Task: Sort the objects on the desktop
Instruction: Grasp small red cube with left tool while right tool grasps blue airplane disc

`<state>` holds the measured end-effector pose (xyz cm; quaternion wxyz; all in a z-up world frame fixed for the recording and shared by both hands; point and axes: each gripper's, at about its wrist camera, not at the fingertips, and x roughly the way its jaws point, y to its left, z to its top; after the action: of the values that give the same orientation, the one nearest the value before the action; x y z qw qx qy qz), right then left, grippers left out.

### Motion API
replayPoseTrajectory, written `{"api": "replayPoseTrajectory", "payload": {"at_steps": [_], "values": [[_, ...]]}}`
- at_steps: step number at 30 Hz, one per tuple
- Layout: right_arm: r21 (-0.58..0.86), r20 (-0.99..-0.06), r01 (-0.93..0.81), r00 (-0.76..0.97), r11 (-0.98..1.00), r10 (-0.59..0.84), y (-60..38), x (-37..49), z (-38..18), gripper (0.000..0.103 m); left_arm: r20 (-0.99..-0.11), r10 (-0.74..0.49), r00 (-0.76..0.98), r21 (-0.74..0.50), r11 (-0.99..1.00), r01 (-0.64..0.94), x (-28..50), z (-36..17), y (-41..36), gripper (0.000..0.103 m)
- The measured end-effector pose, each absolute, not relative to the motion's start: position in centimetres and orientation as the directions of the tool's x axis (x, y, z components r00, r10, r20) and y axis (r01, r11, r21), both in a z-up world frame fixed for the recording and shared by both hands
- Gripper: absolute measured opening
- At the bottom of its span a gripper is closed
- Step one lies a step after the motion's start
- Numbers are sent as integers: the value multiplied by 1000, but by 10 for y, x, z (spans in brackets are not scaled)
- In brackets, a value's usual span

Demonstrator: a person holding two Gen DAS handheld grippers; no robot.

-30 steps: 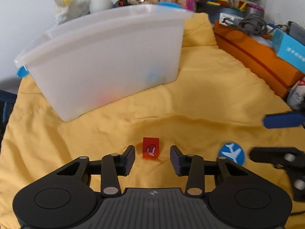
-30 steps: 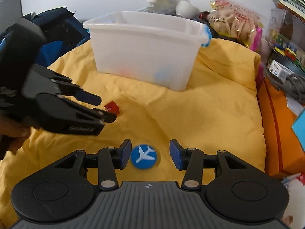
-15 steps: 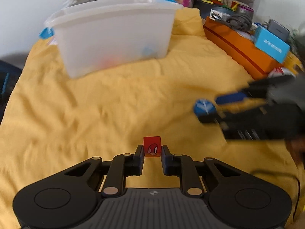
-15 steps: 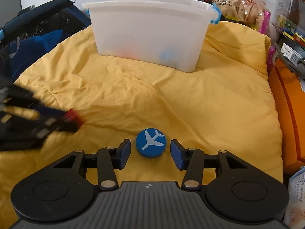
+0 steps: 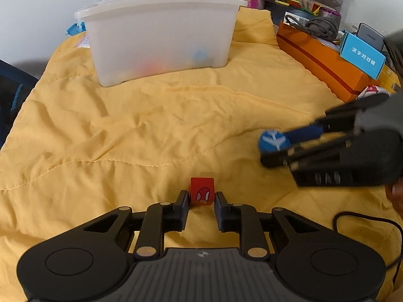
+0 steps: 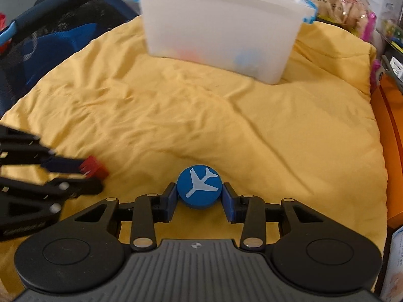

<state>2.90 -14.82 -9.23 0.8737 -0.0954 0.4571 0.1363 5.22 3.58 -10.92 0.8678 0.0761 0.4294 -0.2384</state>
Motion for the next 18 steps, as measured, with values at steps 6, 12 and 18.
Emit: {"api": "replayPoseTrajectory", "payload": {"at_steps": [6,12,18], "values": [[-38,-818,-318,555,947,153,-147,24,-93,42,-781,-345,520,-70,877,476,50,-108,36,25],[-35,-817,-323,554,946,159,-147,24,-92,42,-785,-353,510,-70,868,492,48,-103,34,22],[-28,-801,-321,574,947,171,-151,30,-79,41,-753,-377,539,-72,862,503,50,-80,32,22]]}}
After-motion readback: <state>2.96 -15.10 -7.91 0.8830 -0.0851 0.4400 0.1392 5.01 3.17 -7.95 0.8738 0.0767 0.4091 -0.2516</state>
